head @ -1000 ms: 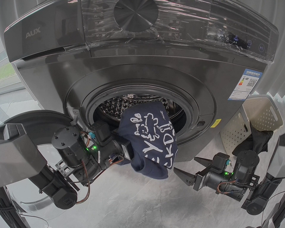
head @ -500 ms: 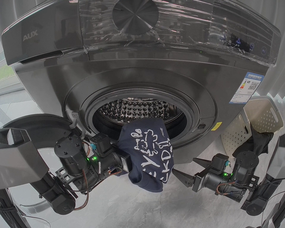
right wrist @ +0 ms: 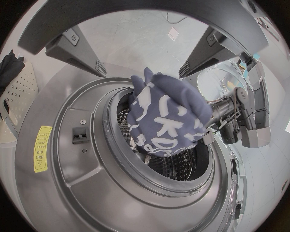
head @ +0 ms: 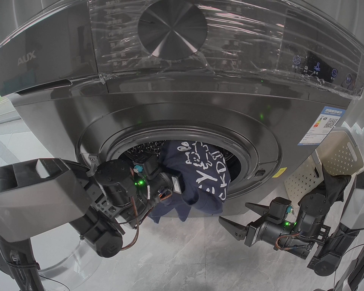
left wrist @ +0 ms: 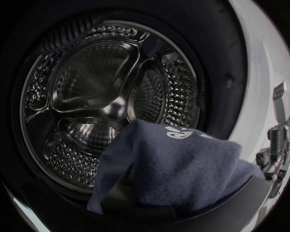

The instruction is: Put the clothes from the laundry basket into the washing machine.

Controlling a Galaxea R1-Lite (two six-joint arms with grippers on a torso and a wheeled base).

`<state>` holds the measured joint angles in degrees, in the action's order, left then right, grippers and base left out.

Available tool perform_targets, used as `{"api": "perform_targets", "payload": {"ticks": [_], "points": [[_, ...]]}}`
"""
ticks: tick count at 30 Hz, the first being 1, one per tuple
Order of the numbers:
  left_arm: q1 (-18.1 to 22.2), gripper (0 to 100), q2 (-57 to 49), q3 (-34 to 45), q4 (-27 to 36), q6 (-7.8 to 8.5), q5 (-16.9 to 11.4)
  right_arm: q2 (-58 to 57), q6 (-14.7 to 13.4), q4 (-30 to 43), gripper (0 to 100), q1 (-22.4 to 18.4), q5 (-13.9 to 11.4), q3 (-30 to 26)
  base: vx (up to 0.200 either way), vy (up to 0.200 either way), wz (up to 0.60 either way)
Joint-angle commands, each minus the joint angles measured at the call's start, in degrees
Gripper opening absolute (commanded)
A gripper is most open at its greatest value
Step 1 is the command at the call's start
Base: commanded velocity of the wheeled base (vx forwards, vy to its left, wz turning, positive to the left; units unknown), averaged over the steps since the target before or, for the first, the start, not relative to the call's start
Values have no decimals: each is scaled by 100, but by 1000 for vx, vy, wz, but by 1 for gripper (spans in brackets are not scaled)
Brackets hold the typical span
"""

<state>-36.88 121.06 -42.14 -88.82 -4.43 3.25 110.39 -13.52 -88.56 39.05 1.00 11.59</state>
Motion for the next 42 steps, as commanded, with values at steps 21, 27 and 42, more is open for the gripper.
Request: {"api": "perform_targets", "payload": {"ticks": [21, 27, 42], "points": [[576, 0, 2132, -4285, 1411, 47, 395, 27, -10, -3, 100, 42, 6, -17, 0, 0, 0], [691, 0, 2202, -5190, 2106, 47, 518, 27, -10, -3, 100, 42, -3, -8, 0, 0, 0], [524, 100, 1622, -4074, 2615, -199, 712, 36, -10, -3, 100, 50, -3, -8, 0, 0, 0]]}}
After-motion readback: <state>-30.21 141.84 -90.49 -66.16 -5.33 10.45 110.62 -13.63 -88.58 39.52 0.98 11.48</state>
